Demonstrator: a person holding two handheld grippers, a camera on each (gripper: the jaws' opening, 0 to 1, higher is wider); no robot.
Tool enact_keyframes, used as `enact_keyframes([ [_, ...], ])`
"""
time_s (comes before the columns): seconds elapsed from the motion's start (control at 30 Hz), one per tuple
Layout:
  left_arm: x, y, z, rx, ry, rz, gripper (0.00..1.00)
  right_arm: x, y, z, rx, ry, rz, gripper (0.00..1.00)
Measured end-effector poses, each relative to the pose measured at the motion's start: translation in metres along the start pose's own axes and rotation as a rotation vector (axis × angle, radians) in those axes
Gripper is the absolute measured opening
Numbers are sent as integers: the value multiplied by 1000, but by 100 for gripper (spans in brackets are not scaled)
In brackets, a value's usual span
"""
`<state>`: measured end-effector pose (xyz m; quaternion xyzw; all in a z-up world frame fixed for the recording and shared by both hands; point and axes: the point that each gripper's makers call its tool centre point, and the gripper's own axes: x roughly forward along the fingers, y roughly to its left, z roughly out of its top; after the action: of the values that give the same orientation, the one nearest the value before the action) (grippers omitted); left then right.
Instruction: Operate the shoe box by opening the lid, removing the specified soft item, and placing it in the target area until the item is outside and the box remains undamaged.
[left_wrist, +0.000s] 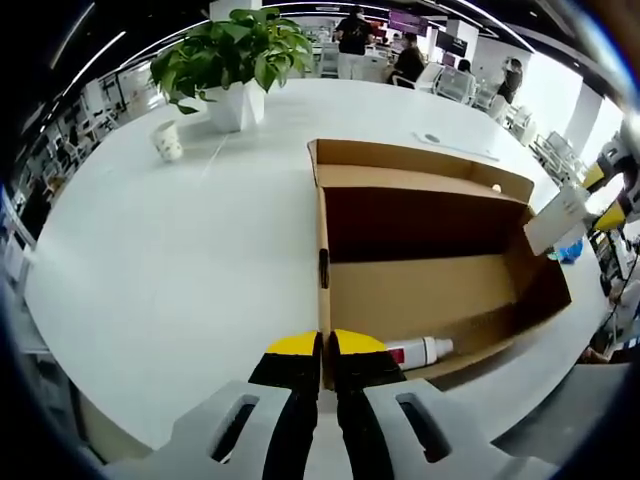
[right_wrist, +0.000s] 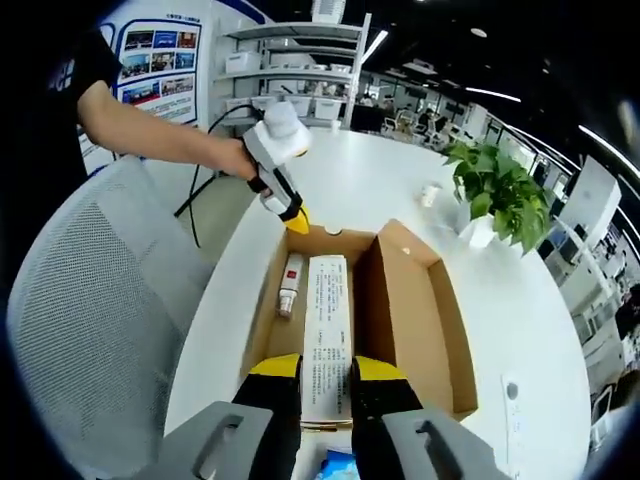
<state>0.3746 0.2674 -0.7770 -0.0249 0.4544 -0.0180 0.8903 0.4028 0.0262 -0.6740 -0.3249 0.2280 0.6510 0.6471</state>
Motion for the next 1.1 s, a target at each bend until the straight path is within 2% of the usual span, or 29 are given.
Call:
enact_keyframes([
  [0.53,0,0,0,7,6,3,1,-63,-30,-30,30,3,-93,14],
  [0.87,1,0,1,13,10,5,1,-87,-39,-50,36,17,-126,14],
  [1.1,0,0,0,18,14,5,1,-107,-52,-76,37,47,-154,14],
])
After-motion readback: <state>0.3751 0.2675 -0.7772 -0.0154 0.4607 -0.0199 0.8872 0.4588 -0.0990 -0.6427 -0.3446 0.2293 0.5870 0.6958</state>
